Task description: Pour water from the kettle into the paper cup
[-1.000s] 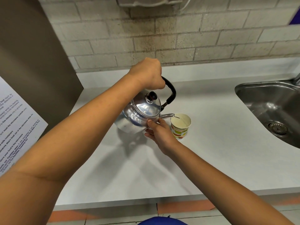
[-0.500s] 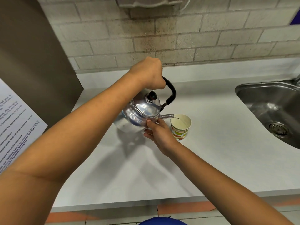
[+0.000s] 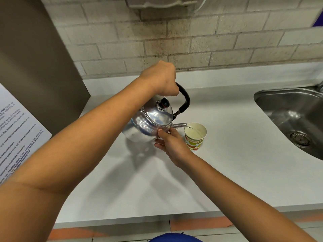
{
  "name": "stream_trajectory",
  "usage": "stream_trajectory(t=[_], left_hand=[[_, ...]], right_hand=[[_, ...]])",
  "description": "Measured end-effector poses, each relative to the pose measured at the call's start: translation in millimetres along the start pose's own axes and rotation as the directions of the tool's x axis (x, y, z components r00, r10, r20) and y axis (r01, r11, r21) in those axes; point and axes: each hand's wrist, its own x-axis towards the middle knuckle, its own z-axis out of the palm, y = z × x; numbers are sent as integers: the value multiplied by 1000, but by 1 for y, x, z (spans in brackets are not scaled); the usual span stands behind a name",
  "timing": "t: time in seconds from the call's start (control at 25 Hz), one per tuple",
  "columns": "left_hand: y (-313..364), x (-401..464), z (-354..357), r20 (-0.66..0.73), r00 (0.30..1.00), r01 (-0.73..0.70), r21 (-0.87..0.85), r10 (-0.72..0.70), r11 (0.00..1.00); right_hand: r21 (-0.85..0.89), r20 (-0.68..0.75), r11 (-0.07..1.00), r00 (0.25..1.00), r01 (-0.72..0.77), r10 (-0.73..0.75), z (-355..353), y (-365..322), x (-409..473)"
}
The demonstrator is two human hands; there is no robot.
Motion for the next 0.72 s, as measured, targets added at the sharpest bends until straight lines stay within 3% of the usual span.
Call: stream_trajectory(t=[0.72], left_hand=[[3, -1, -4, 11, 1000, -6, 16, 5, 1000]], right_hand=[[26, 10, 1000, 1000, 4, -4, 3, -1, 1]])
